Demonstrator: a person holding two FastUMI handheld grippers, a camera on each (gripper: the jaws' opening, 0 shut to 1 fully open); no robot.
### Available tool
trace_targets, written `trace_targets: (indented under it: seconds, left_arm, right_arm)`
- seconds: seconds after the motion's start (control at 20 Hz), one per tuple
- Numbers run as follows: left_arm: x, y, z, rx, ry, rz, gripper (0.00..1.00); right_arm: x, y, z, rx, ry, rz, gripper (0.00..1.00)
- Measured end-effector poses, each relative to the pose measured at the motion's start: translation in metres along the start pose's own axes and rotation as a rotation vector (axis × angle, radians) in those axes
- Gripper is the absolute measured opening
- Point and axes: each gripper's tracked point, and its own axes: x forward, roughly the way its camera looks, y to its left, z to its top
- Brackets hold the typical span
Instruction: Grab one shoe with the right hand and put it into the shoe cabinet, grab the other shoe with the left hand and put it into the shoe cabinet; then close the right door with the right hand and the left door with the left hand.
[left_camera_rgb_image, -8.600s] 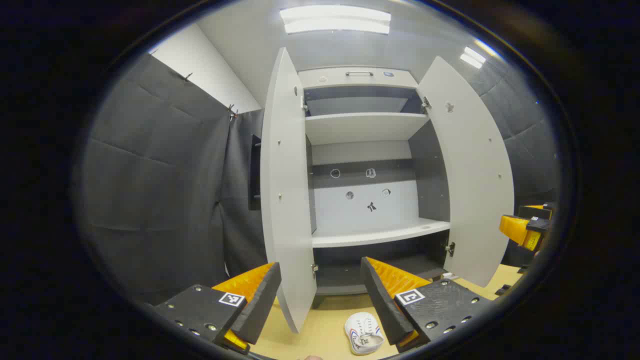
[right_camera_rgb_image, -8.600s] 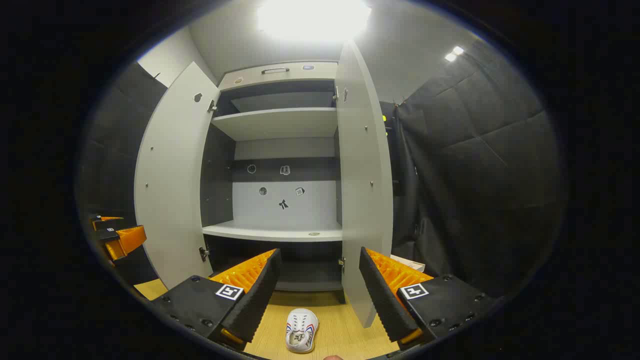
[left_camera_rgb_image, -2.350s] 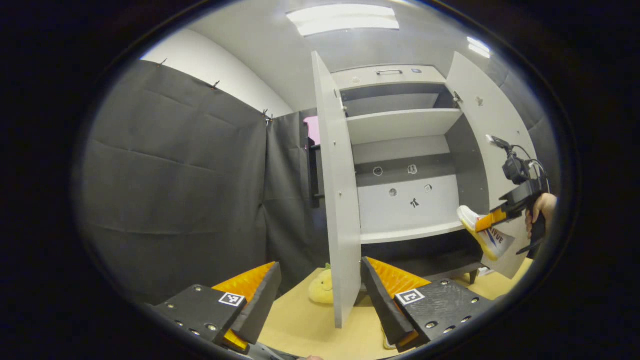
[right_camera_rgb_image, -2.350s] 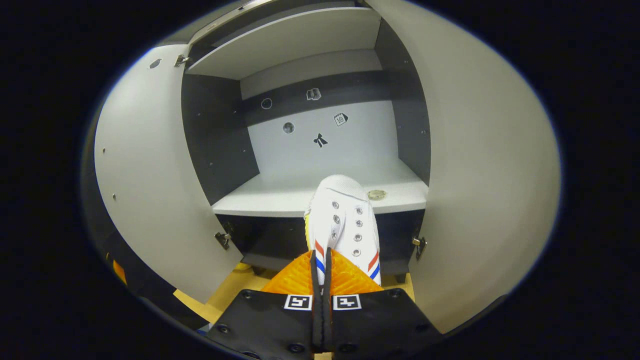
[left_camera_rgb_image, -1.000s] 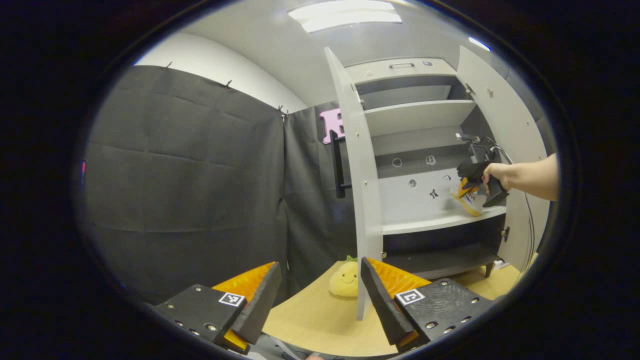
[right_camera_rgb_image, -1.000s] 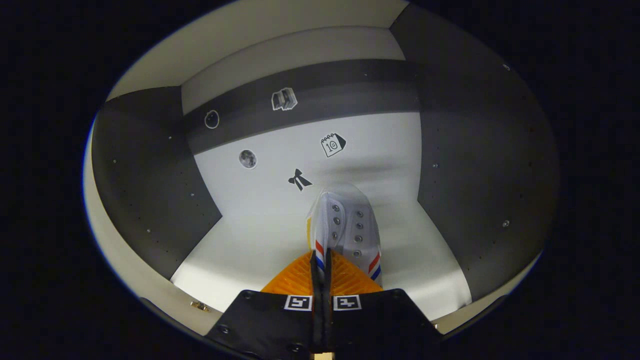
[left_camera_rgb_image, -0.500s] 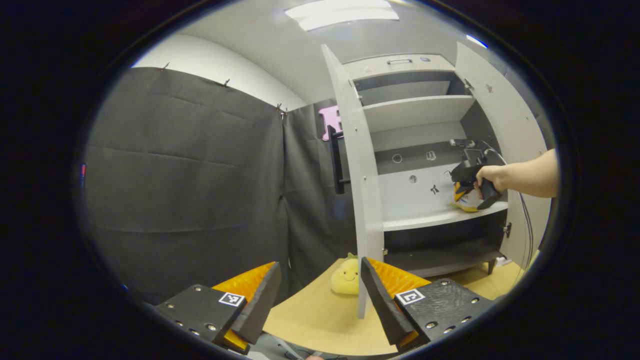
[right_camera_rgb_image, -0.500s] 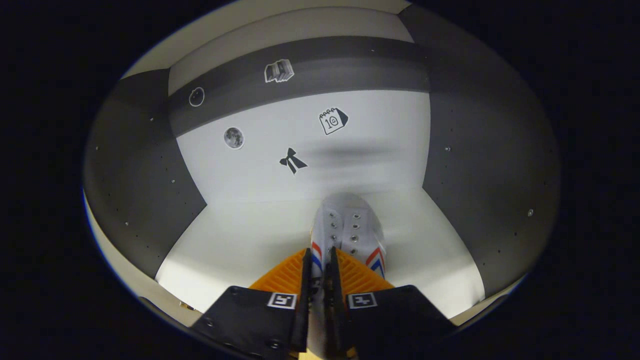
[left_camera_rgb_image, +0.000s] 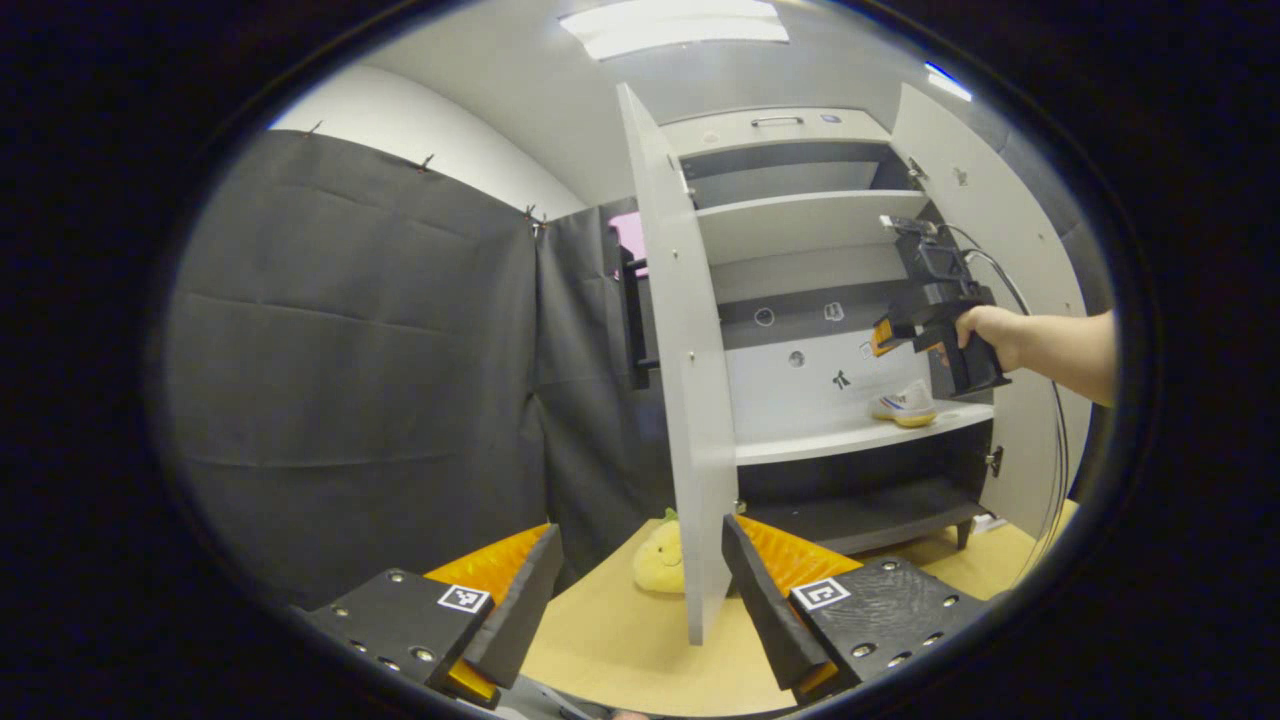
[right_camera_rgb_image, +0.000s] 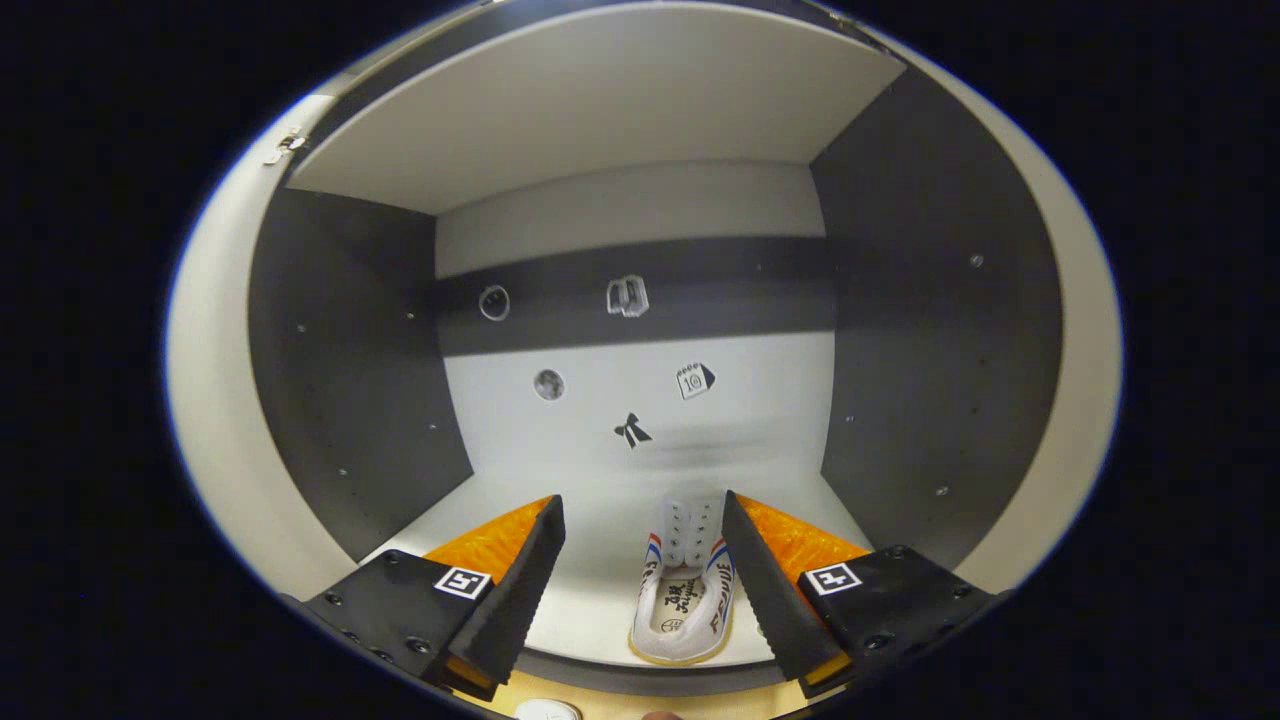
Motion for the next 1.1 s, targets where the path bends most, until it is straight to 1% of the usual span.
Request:
trace_targets:
  seconds: [0.05,0.15,0.25,0.4,0.6,0.65,0.7,0.8,0.9,0.95,1.0,1.1]
  left_arm:
    - [0.003,-0.007,0.001,-0.003,-0.001,-0.022,0.93]
    - [0.008,-0.021,0.004,-0.011,-0.002,-0.067,0.94]
    - [0.011,-0.038,0.004,-0.020,0.000,-0.118,0.93]
    - [0.019,-0.060,0.002,-0.030,0.006,-0.196,0.93]
    - [0.033,-0.090,-0.004,-0.057,0.037,-0.280,0.94]
    - [0.037,-0.095,-0.007,-0.068,0.048,-0.297,0.94]
    - [0.041,-0.100,-0.009,-0.080,0.061,-0.314,0.94]
    - [0.048,-0.111,-0.019,-0.100,0.093,-0.349,0.94]
    - [0.053,-0.126,-0.033,-0.119,0.145,-0.395,0.93]
    - [0.055,-0.132,-0.041,-0.125,0.173,-0.413,0.94]
    - [0.057,-0.135,-0.049,-0.129,0.195,-0.427,0.93]
    - [0.062,-0.141,-0.065,-0.125,0.233,-0.451,0.94]
  right_arm:
    - [-0.014,0.000,0.003,-0.013,-0.022,0.004,0.98]
    - [-0.041,-0.004,0.006,-0.058,-0.059,-0.007,0.98]
    - [-0.067,-0.006,0.001,-0.094,-0.091,-0.012,0.98]
    - [-0.104,-0.014,-0.014,-0.100,-0.109,-0.016,0.99]
    - [-0.148,-0.038,-0.032,-0.102,-0.141,-0.070,1.00]
    - [-0.159,-0.042,-0.038,-0.120,-0.148,-0.080,0.96]
    - [-0.170,-0.043,-0.042,-0.140,-0.155,-0.088,1.00]
    - [-0.190,-0.039,-0.051,-0.169,-0.165,-0.090,1.00]
    - [-0.207,-0.038,-0.061,-0.171,-0.164,-0.085,1.00]
    - [-0.214,-0.039,-0.066,-0.168,-0.165,-0.086,1.00]
    - [-0.221,-0.040,-0.070,-0.169,-0.166,-0.089,1.00]
    - [-0.233,-0.044,-0.079,-0.182,-0.164,-0.106,1.00]
